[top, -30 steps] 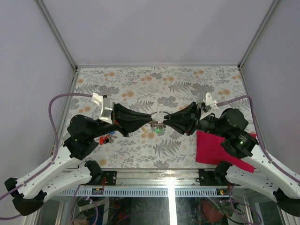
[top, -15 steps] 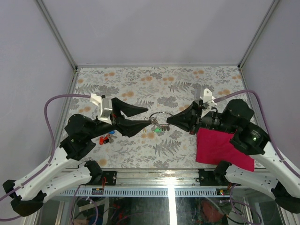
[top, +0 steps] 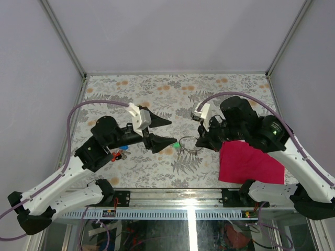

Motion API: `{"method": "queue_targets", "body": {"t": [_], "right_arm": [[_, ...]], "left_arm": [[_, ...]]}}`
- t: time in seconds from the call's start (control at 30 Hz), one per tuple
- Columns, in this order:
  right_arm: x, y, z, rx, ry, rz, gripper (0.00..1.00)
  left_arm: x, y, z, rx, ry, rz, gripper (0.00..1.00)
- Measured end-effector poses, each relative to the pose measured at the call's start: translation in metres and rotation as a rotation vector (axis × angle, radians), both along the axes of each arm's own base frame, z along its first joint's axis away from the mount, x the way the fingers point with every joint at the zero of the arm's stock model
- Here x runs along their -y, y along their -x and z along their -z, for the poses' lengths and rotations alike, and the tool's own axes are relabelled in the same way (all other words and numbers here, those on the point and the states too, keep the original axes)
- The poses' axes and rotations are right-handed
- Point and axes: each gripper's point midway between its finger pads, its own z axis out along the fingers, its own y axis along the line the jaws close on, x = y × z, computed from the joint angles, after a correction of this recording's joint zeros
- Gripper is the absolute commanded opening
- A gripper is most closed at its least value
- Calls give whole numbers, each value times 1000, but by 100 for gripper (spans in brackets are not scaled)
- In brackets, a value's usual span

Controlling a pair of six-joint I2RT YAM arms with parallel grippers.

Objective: Put the keys on the keyring

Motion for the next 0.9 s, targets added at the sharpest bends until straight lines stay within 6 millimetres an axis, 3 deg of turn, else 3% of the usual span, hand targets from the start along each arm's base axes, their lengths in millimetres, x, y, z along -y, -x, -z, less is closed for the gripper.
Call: {"method": "queue_targets", "body": {"t": [0.13,0.47,0.8,0.9], "right_arm": [[8,1,11,-33,84,3,0],[5,3,6,-44,91,-31,0],[-6,5,8,-72,72,-71,0],[-9,6,6,-72,60,-81,0]], "left_arm": [[6,0,13,-12,-32,29,66],[21,3,36,-56,-86,104,61],[31,2,49,-76,-116,131,41],[33,2,52,-81,-123,138,30]]}}
